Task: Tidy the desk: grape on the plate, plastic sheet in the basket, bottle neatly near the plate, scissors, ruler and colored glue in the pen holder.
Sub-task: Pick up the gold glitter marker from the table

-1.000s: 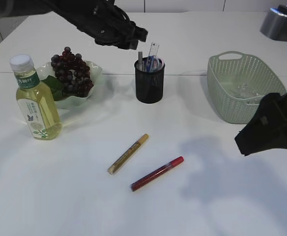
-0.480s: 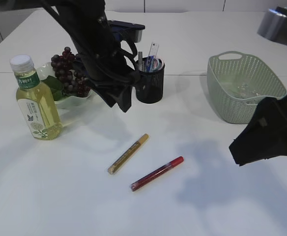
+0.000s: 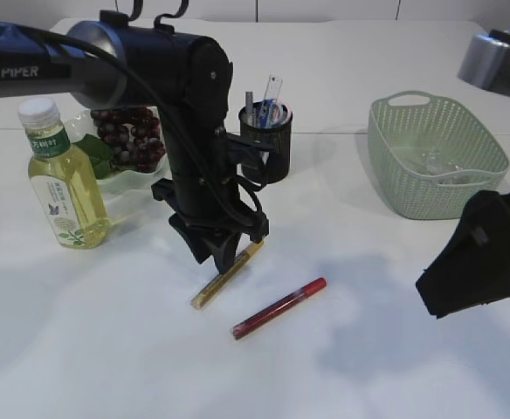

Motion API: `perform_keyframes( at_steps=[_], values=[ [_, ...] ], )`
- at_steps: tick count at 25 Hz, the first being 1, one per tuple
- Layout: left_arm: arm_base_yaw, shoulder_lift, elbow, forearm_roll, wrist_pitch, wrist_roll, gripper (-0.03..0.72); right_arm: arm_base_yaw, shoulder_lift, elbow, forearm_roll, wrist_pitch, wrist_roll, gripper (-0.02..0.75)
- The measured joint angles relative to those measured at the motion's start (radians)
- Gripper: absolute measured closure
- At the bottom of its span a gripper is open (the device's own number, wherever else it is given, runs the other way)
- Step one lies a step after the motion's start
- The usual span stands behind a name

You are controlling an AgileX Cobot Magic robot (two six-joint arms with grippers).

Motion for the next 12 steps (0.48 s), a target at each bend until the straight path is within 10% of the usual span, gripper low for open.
perform_keyframes(
  at_steps=[12],
  values=[
    [0.0,0.042,0.0,-0.004,-0.071,0.064,0.407,0.0,0.0,0.0,0.0,0.005,0.0,0.32]
  ],
)
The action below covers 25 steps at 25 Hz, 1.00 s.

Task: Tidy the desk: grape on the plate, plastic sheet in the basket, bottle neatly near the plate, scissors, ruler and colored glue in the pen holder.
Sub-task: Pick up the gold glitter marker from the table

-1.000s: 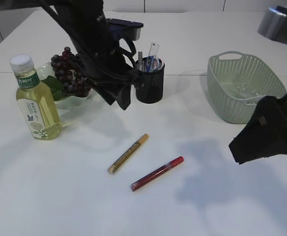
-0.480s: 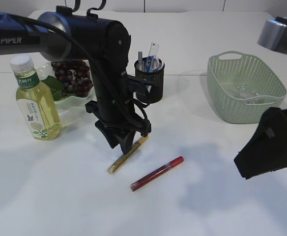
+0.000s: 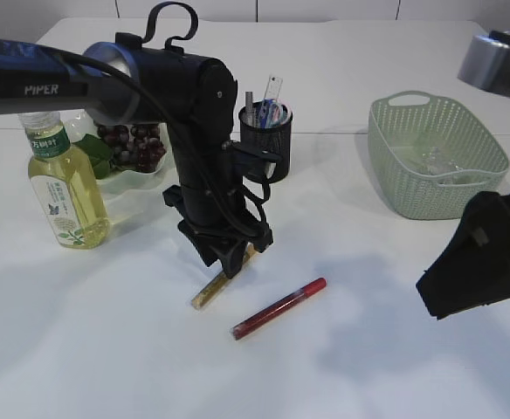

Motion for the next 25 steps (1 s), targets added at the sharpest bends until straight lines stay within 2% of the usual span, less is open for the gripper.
perform_keyframes(
  at_steps=[10,25],
  values=[
    [0.0,0.071,-0.099,0.0,0.029,0.012,0.403,0.0,0.0,0.0,0.0,0.0,0.0,0.32],
    [0.0,0.108,-0.105,0.0,0.054,0.011,0.404,0.0,0.0,0.0,0.0,0.0,0.0,0.32]
  ],
)
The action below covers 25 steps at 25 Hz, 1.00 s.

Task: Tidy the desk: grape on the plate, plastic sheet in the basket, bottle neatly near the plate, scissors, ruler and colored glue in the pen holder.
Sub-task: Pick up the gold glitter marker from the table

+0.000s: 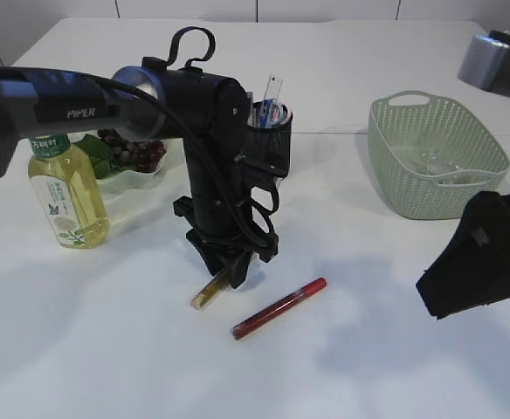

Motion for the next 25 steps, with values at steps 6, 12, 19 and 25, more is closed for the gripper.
perform_keyframes(
  at_steps=[6,12,19,25],
  values=[
    [0.0,0.006,0.0,0.0,0.0,0.0,0.429,0.0,0.0,0.0,0.0,0.0,0.0,0.32],
    [0.0,0.01,0.0,0.0,0.0,0.001,0.434,0.0,0.0,0.0,0.0,0.0,0.0,0.32],
    [0.0,0.01,-0.002,0.0,0.0,0.002,0.471,0.0,0.0,0.0,0.0,0.0,0.0,0.32],
    [0.0,0.01,-0.002,0.0,0.0,0.002,0.567,0.0,0.0,0.0,0.0,0.0,-0.002,0.32]
  ],
)
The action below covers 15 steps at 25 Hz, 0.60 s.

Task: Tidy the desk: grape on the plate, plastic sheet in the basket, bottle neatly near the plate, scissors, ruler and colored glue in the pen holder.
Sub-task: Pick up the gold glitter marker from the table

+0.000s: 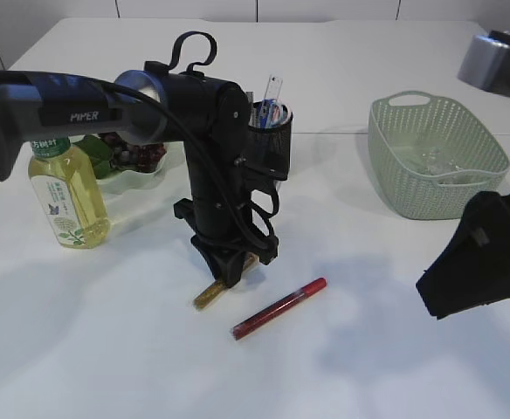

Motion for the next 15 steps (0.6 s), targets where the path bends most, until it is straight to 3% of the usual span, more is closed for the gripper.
perform_keyframes(
  at_steps=[15],
  values=[
    [0.0,-0.006,-0.001,0.0,0.013,0.0,0.601,0.0,0.0,0.0,0.0,0.0,-0.002,0.32]
  ],
)
